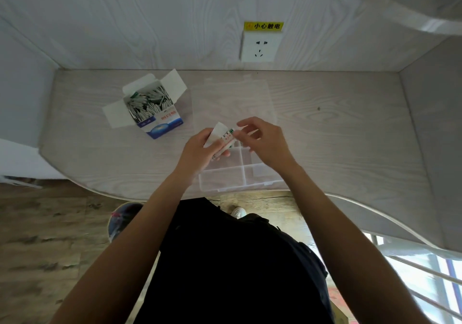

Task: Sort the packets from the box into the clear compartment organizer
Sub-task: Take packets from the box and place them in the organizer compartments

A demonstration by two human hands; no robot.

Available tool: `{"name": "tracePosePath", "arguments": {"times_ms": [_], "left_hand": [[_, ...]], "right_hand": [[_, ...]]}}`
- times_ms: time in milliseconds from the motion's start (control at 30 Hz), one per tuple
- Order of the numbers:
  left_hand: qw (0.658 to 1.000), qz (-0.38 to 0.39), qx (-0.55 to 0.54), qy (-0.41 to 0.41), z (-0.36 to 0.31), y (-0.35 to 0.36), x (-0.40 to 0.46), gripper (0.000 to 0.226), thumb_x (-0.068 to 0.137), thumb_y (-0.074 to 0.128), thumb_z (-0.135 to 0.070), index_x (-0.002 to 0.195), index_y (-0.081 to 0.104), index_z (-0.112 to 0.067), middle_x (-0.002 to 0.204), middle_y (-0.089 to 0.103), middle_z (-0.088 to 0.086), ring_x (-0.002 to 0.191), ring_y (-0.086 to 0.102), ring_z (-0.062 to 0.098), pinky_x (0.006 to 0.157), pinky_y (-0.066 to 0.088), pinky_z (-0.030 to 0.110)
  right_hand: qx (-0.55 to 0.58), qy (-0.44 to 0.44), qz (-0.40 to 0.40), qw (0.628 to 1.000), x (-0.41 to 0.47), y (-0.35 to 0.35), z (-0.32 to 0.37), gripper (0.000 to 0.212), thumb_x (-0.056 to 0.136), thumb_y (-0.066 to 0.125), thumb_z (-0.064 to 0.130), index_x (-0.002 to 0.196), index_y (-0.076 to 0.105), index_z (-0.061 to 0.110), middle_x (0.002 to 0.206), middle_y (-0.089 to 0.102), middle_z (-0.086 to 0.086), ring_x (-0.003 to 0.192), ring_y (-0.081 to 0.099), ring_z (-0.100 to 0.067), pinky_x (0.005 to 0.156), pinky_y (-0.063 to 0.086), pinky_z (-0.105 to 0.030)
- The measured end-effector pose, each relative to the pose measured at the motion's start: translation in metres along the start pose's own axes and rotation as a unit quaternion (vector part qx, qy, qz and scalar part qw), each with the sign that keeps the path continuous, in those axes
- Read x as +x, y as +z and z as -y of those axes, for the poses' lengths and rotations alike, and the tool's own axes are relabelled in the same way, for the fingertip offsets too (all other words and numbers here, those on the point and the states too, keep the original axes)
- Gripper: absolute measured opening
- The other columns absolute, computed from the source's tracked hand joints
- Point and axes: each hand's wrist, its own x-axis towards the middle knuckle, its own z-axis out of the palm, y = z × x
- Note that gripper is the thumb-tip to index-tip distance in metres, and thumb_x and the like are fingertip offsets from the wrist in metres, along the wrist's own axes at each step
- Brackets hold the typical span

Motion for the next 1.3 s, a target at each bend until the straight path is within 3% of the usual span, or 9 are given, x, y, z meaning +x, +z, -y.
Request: {"name": "tracePosePath", "arguments": {"times_ms": [100,167,267,400,567,767,1000,1167,1300], "left_hand": [[1.0,0.012,0.023,0.007,0.001,0.006,0.001,0.008,0.094,0.053,-0.021,0.096,0.061,-0.022,0.083,0.068,-0.001,0.066,0.066,0.008,0.056,0.046,0.018],[0.997,-0.024,0.07,0.006,0.003,0.006,0.005,0.021,0.099,0.041,-0.028,0.096,0.061,-0.023,0.077,0.065,-0.003,0.057,0.059,-0.001,0.054,0.041,0.012],[0.986,-0.065,0.148,0.046,0.002,0.0,0.005,0.03,0.101,0.034,-0.03,0.104,0.063,-0.023,0.08,0.065,-0.009,0.069,0.057,-0.001,0.062,0.041,0.011],[0.92,-0.04,0.325,0.216,0.01,-0.013,0.009,0.027,0.096,0.05,-0.026,0.118,0.06,-0.016,0.107,0.067,-0.001,0.094,0.062,0.011,0.083,0.049,0.028],[0.846,-0.067,0.443,0.289,0.031,-0.01,0.016,0.031,0.081,0.07,-0.025,0.111,0.062,-0.018,0.106,0.067,0.0,0.107,0.059,0.021,0.093,0.041,0.044],[0.857,-0.057,0.437,0.269,0.042,-0.006,0.018,0.034,0.082,0.069,-0.028,0.114,0.061,-0.02,0.12,0.063,-0.006,0.13,0.042,0.02,0.109,0.022,0.052],[0.845,-0.148,0.436,0.271,0.048,-0.014,0.016,0.02,0.087,0.056,-0.033,0.1,0.066,-0.022,0.119,0.063,0.0,0.119,0.049,0.025,0.099,0.038,0.049],[0.847,-0.114,0.474,0.212,0.033,-0.017,0.026,0.017,0.078,0.071,-0.034,0.09,0.073,-0.023,0.13,0.056,-0.001,0.126,0.041,0.029,0.103,0.031,0.052],[0.838,-0.102,0.495,0.205,0.024,-0.018,0.03,0.017,0.077,0.071,-0.035,0.089,0.075,-0.023,0.133,0.054,-0.003,0.128,0.038,0.028,0.105,0.025,0.049]], "right_hand": [[0.059,0.031,0.002,0.998,0.0,0.009,-0.003,0.021,0.082,0.071,0.015,0.102,0.064,0.016,0.08,0.066,0.0,0.058,0.062,-0.003,0.053,0.051,-0.017],[0.073,0.037,-0.008,0.997,0.001,0.006,-0.007,0.016,0.083,0.07,0.012,0.098,0.066,0.018,0.078,0.066,0.0,0.056,0.06,-0.001,0.052,0.048,-0.015],[0.076,0.04,-0.068,0.994,0.003,-0.009,-0.017,0.01,0.085,0.067,0.012,0.09,0.069,0.021,0.079,0.068,0.002,0.066,0.063,-0.004,0.058,0.048,-0.013],[0.023,0.068,-0.146,0.987,0.006,-0.032,-0.035,0.012,0.084,0.066,0.014,0.084,0.069,0.025,0.077,0.065,0.015,0.077,0.062,-0.006,0.07,0.05,-0.018],[-0.151,0.07,-0.119,0.979,0.007,-0.022,-0.041,0.006,0.087,0.063,0.023,0.089,0.068,0.026,0.083,0.064,0.01,0.071,0.055,-0.006,0.064,0.042,-0.02],[-0.416,-0.026,-0.068,0.907,0.012,-0.015,-0.036,0.02,0.097,0.047,0.026,0.101,0.066,0.019,0.097,0.064,0.002,0.082,0.062,-0.021,0.063,0.038,-0.027],[-0.479,-0.047,-0.024,0.876,0.019,-0.019,-0.04,0.024,0.097,0.044,0.023,0.102,0.068,0.023,0.093,0.066,0.002,0.08,0.062,-0.021,0.061,0.038,-0.027],[-0.561,-0.063,0.052,0.824,0.034,-0.022,-0.033,0.024,0.096,0.046,0.021,0.1,0.069,0.026,0.088,0.067,0.001,0.076,0.06,-0.019,0.058,0.037,-0.026],[-0.616,-0.092,0.095,0.776,0.04,-0.027,-0.025,0.019,0.095,0.049,0.015,0.096,0.067,0.021,0.074,0.055,0.0,0.062,0.048,-0.018,0.056,0.033,-0.027]]}}
